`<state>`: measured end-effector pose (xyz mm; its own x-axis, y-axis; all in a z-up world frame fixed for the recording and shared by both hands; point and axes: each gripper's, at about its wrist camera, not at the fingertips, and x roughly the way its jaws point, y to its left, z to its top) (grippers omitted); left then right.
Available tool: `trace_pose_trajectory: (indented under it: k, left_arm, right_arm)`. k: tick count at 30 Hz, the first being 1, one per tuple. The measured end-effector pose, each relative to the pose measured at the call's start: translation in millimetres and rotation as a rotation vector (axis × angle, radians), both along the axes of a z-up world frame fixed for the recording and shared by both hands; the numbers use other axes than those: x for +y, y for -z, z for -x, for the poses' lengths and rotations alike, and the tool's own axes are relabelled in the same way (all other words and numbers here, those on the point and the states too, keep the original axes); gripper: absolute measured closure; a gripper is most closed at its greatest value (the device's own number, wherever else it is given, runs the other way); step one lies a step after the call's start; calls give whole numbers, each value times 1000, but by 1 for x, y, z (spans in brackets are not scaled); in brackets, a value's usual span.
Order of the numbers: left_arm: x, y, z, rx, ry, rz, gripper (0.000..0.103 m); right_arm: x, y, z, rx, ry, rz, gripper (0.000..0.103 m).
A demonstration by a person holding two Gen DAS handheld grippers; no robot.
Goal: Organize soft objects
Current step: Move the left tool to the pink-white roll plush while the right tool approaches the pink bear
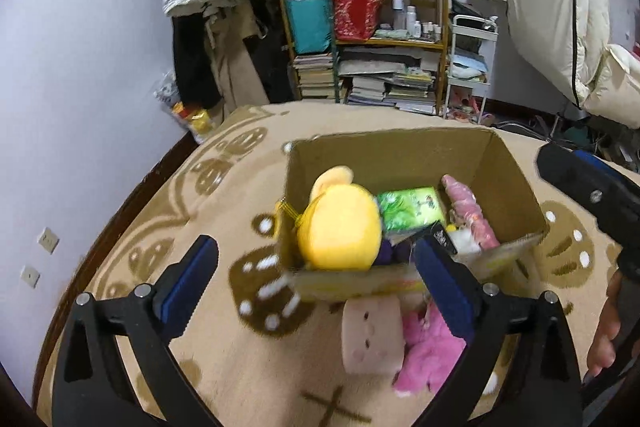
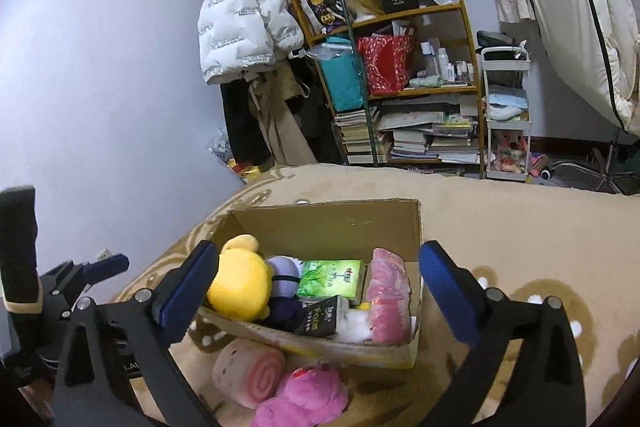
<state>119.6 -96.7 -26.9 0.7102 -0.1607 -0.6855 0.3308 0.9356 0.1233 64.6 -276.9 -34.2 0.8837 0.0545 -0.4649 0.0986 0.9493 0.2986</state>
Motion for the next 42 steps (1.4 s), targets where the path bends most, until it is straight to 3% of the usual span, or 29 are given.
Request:
trace_pose_trajectory:
  k: [11,21,28,42]
  left_arm:
    - [26,-19,47,10,-20,-13,5]
    - [44,-13,65,48,-53,-19,5]
    - [43,7,60,88,-58,-44,5]
    - [30,48,35,173,-18,-100,5]
  right_arm:
    - [22,-11,39,26,15,26,0]
    - [45,9,58,104,-15,37,0]
    - [51,27,55,167,-19,60,0]
    - [25,69,29,288,29,-58,0]
